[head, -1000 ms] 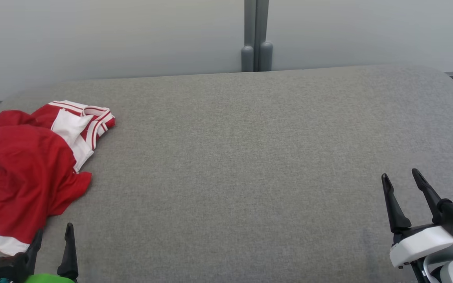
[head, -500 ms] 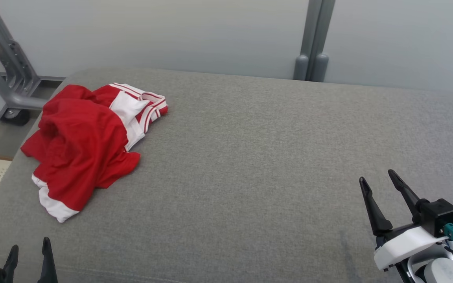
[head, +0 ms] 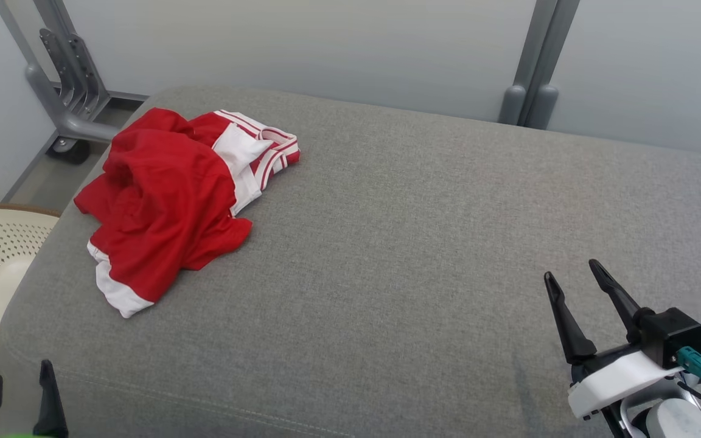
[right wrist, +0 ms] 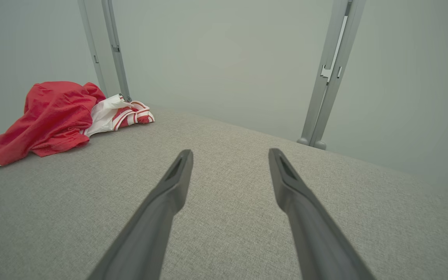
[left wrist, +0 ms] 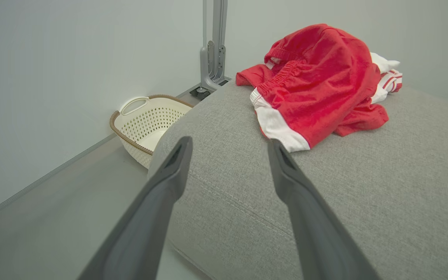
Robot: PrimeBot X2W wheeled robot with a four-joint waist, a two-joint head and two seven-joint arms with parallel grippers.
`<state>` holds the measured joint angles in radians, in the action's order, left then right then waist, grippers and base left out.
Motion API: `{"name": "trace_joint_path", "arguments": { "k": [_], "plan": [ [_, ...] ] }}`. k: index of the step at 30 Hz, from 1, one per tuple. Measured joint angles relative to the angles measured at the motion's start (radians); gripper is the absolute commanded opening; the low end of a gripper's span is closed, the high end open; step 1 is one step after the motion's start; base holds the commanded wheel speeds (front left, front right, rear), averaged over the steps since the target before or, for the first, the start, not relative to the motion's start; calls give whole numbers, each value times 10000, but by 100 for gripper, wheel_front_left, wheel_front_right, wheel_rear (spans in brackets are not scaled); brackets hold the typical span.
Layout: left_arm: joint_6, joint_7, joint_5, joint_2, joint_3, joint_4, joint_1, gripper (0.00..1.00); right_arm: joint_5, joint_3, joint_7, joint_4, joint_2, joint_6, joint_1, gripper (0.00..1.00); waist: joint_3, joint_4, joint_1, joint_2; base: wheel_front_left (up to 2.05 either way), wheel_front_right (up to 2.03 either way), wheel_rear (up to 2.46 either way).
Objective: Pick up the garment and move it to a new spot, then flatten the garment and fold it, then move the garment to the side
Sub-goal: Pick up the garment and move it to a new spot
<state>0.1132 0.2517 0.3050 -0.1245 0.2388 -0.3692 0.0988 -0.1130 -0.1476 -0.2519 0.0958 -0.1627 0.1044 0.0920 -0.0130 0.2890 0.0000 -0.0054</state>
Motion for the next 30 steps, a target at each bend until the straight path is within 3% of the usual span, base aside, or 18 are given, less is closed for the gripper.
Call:
{"name": "trace_joint_path", "arguments": {
  "k": [5, 15, 30],
  "plan": [
    [13, -198, 397, -132, -182, -46, -1489, 100, 96, -117, -4, -293, -63, 12, -74, 100, 492, -134, 0, 0, 0, 0, 0],
    [69, -2077, 700, -495, -805, -568, -4184, 100, 307, -391, -27, -439, -278, 96, -154, 100, 1710, -473, 0, 0, 0, 0, 0],
    [92, -3139, 1313, -865, -472, -1557, -6663, 100, 633, -313, -29, -1060, -514, 100, -2094, 100, 3664, -1225, 0, 0, 0, 0, 0]
  ]
}}
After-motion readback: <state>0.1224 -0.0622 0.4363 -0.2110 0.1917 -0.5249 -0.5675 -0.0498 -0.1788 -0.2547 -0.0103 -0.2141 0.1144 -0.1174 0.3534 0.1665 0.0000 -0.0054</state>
